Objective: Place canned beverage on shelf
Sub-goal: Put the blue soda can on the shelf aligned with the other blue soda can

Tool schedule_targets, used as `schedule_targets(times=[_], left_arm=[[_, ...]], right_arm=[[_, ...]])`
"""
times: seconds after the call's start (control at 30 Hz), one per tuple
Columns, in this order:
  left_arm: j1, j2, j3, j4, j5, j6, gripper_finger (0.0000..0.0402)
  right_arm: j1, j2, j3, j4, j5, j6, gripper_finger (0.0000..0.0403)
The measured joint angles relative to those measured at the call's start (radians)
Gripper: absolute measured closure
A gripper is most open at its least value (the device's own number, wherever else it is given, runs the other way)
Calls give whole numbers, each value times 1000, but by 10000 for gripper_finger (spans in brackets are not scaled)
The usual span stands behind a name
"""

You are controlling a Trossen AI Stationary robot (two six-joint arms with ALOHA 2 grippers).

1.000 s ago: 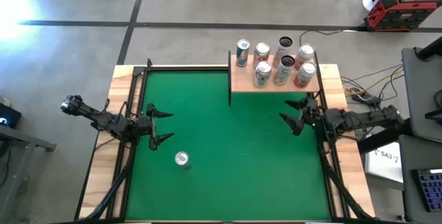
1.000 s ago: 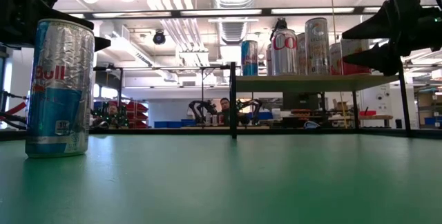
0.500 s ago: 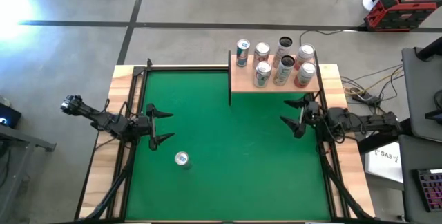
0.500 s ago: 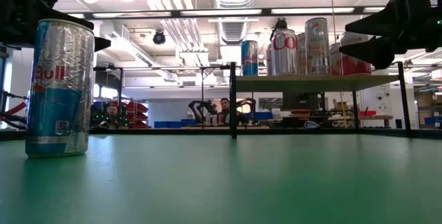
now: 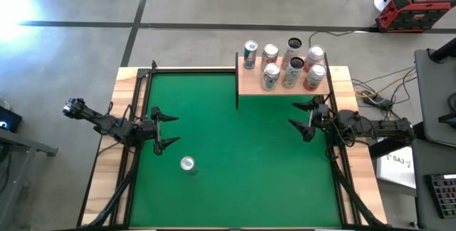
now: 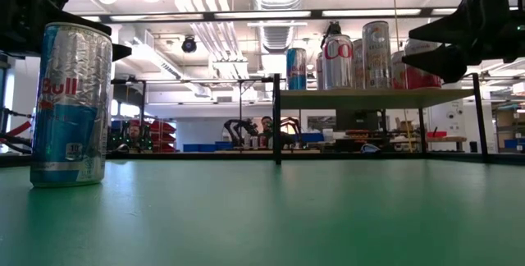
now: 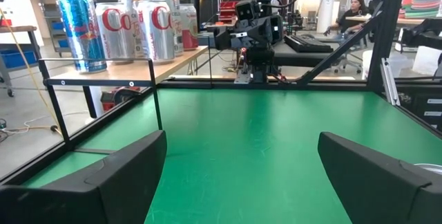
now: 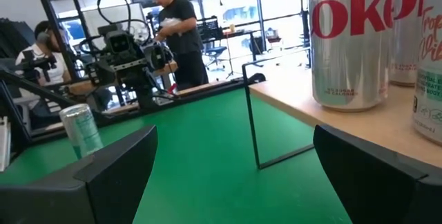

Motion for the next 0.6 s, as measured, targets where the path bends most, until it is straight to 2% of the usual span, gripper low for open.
schedule_targets(times=[0.6], left_arm=[[0, 1, 0, 0, 0, 0, 41]], right_arm=[[0, 12, -1, 0, 2, 1, 23]])
